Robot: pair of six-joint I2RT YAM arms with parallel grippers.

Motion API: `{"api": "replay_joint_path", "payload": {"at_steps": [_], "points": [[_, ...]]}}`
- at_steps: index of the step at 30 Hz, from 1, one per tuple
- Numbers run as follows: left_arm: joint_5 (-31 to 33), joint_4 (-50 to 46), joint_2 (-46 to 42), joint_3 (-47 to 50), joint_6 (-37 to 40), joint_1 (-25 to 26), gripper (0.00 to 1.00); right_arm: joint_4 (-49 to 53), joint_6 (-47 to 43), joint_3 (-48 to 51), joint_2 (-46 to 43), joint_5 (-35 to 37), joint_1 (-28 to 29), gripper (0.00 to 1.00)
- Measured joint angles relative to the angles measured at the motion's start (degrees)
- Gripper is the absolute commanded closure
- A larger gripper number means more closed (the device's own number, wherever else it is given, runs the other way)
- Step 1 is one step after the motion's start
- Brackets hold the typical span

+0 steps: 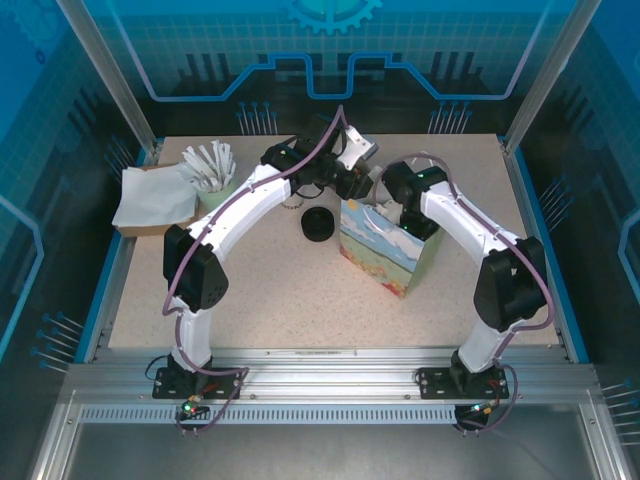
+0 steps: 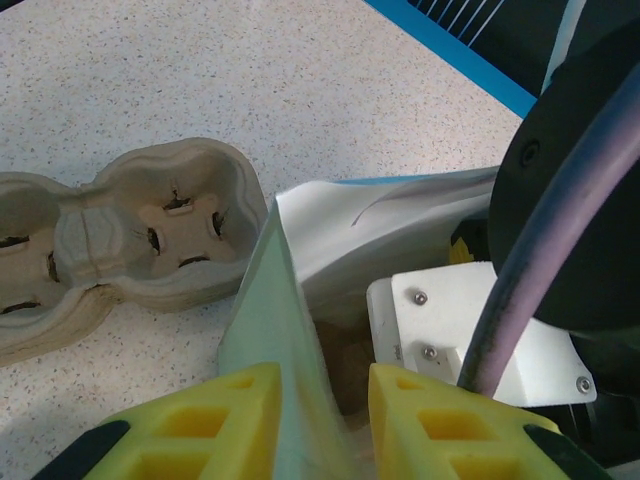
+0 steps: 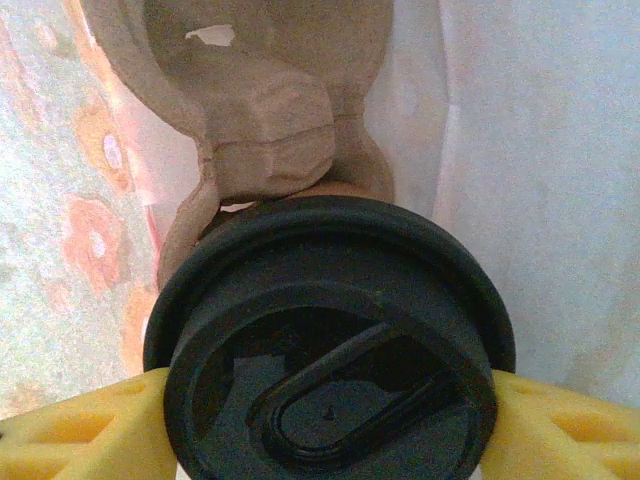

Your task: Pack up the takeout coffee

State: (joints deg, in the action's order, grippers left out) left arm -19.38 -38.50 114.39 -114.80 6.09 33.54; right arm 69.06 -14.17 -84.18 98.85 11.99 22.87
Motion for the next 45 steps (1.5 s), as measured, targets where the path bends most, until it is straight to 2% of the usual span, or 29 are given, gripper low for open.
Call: {"api": "replay_joint_path", "payload": {"at_steps": [13,24,34,45], "points": [[0.00,-0.17,0.00,0.00,-0.09,0.00,0.69,2.62,1.31,-1.46,0.04,-0.48,1.49,0.12],[0.00,0.15,-0.02,-0.13,-0.13,0.24,0.65,3.82,1.14,-4.09,-3.74,-2.95,1.88,0.12],[0.00,0.20,-0.04,-0.24,-1.27,0.37,0.50,3.76,1.07,-6.21,-7.23,-5.62,2.12,0.12],[0.00,0.26,-0.94,-0.68,-2.75,0.02,0.39,3.17,0.83,-8.20,-13.20,-9.31,1.51,0.13]]}}
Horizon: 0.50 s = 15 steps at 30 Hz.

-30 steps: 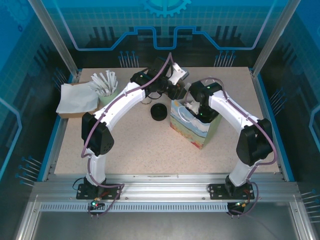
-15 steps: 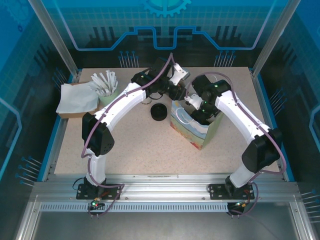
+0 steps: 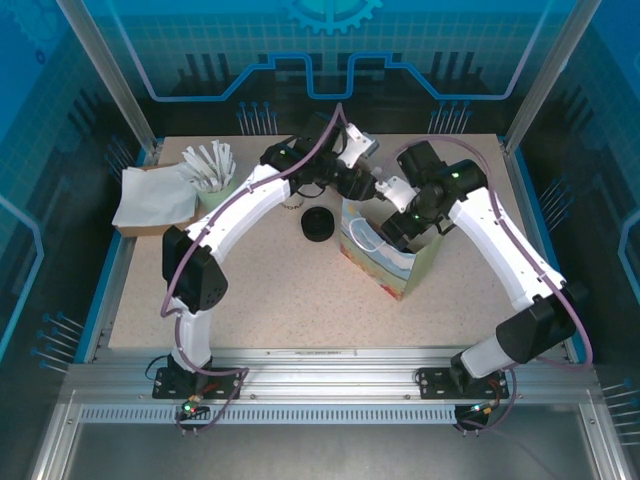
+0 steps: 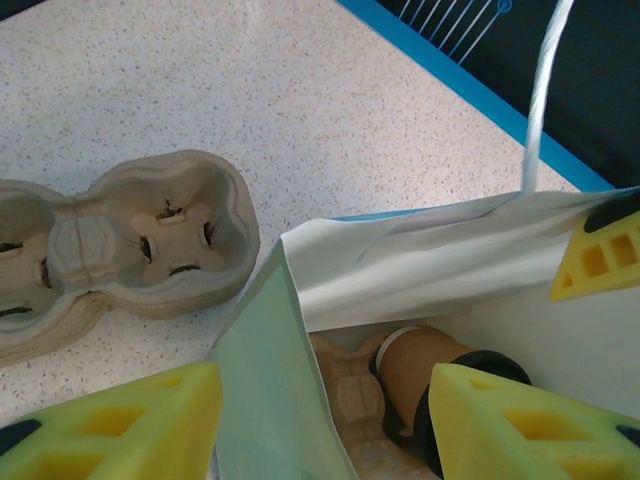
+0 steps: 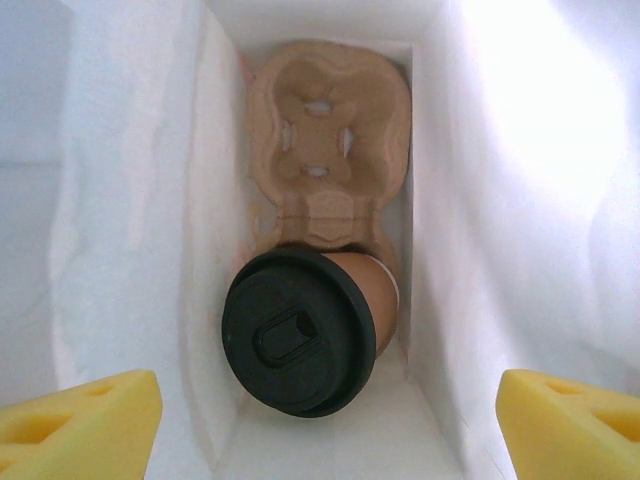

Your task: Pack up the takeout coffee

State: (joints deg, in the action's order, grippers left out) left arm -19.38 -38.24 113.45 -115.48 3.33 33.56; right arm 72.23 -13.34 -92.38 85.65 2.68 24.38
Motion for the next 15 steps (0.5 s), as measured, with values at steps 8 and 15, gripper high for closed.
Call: {"api": "replay_joint_path", "payload": {"at_steps": [8,15], "points": [[-2.23,3.41,-5.27,0.66,-3.85,-2.75,0.32,-1.42,-0.20,-2.25,-4.70,-6.16,-1.57,0.13],[-3.34,12.90,-18.47,14.14,-9.73,-7.61,0.25,-9.57,1.88,-3.80,-13.90,-12.17,-1.95,0.08]]}}
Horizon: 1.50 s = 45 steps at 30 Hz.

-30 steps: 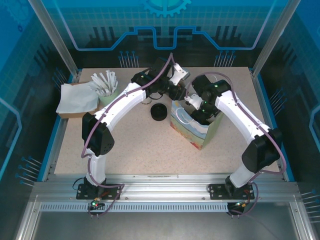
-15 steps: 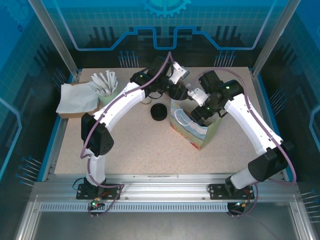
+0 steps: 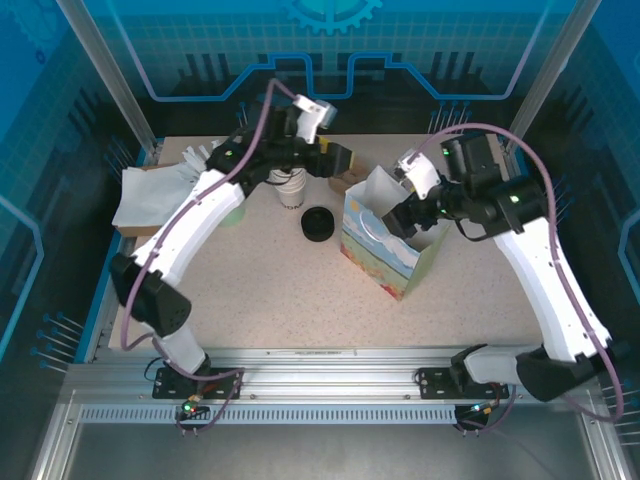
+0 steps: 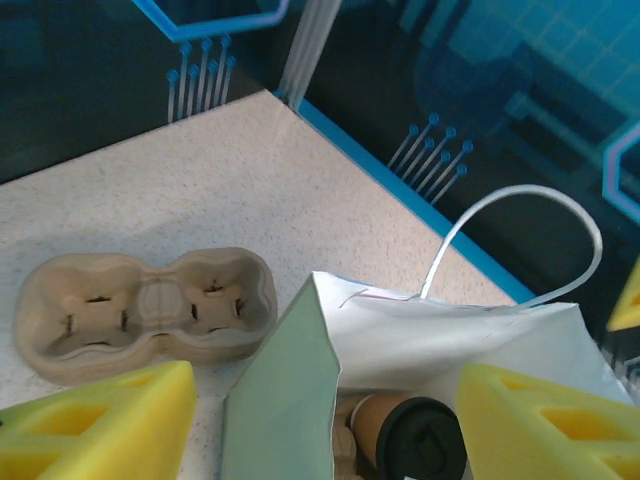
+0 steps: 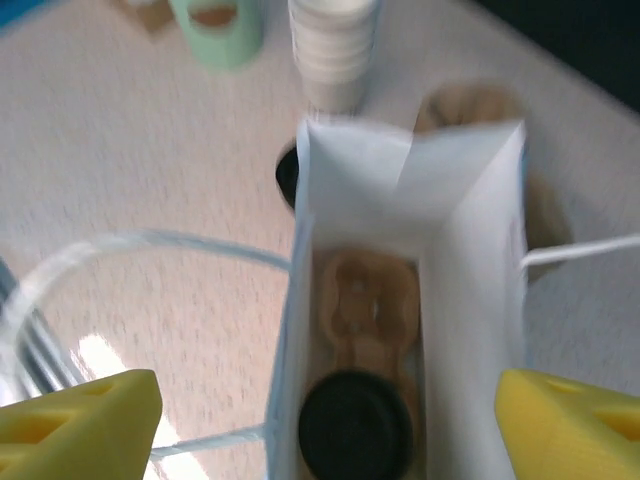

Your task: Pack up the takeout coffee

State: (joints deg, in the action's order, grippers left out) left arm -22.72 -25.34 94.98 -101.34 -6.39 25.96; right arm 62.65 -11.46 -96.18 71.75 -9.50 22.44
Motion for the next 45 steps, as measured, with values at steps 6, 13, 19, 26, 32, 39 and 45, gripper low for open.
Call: {"api": "replay_joint_path", "payload": {"at_steps": [6,13,19,26,32,39,45], "points": [[6.58,14.19,-19.56,23.37,-5.77,-3.34,0.15,-13.49,4.79,5.35,-11.87,6.75,-0.96,0.02],[19.91,23.41,-32.96,45.20,-7.45,-9.40,0.05,-23.93,8.55,15.54,-15.30,23.06,-8.81,0.00],[29.05,25.64,-37.11,58.99,-7.50,-16.90,0.02,-29.75,13.09,28.00,-15.39,28.52,-20.00,0.00],[31.58,27.41,-39.17,64.50,-9.25,-22.18,0.03,-32.79,16.92,31.80,-16.11,28.24,-25.00,0.00],[29.92,25.46,-37.79,62.97,-15.15,-29.68,0.10,-33.97,19.58,31.67,-17.38,16.65,-25.09,0.05],[21.88,22.62,-31.87,56.76,-21.03,-41.16,0.17,-34.51,19.15,26.23,-16.94,2.51,-16.46,0.07],[14.25,18.73,-25.16,48.39,-21.57,-41.77,0.29,-34.84,16.35,19.67,-12.44,0.00,-3.54,0.07]]}}
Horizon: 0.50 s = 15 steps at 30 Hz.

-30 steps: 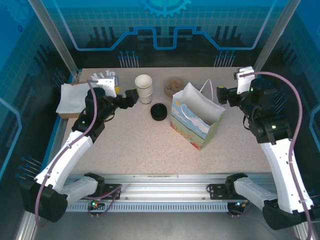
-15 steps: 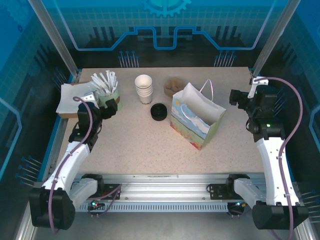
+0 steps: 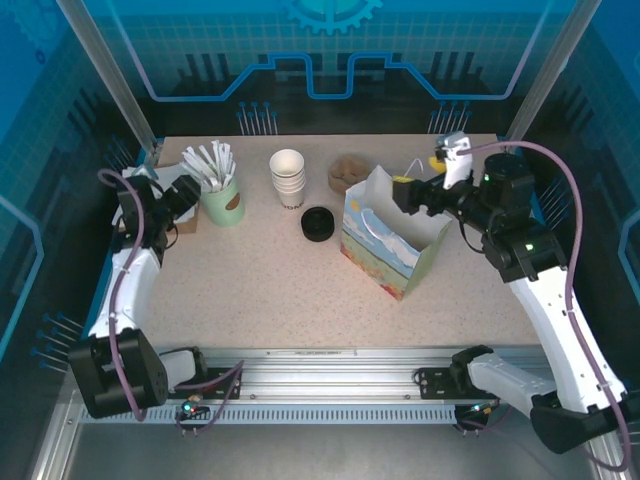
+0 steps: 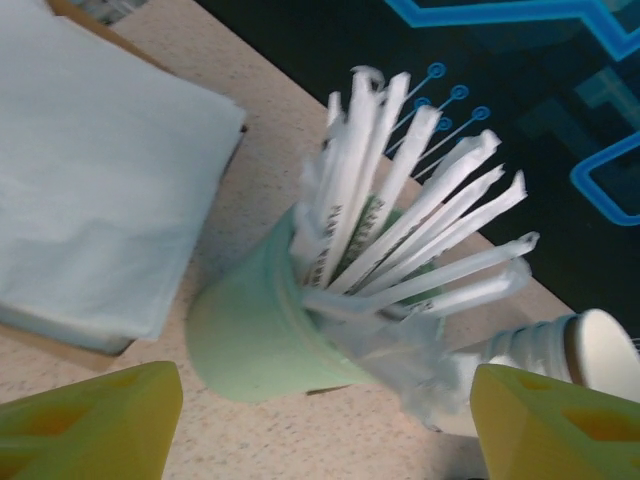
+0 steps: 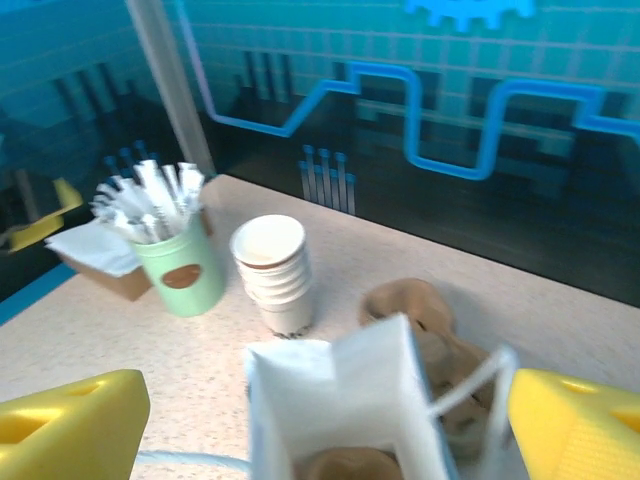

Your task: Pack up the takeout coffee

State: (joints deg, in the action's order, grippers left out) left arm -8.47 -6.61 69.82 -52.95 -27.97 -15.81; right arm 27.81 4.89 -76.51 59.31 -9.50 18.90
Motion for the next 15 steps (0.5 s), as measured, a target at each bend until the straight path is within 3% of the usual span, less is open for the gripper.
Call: {"api": "replay_joint_path", "payload": {"at_steps": [7,15], "points": [[-3.43,-2.03,5.07,-7.45,1.05,0.00,0.50,0.85,-1.95,-2.71,3.98,0.02,4.83,0.07],[-1.44,-5.99,10.36,-11.98,2.25,0.00,0.55,2.23,-3.02,-2.84,4.09,0.22,5.22,0.07]]}}
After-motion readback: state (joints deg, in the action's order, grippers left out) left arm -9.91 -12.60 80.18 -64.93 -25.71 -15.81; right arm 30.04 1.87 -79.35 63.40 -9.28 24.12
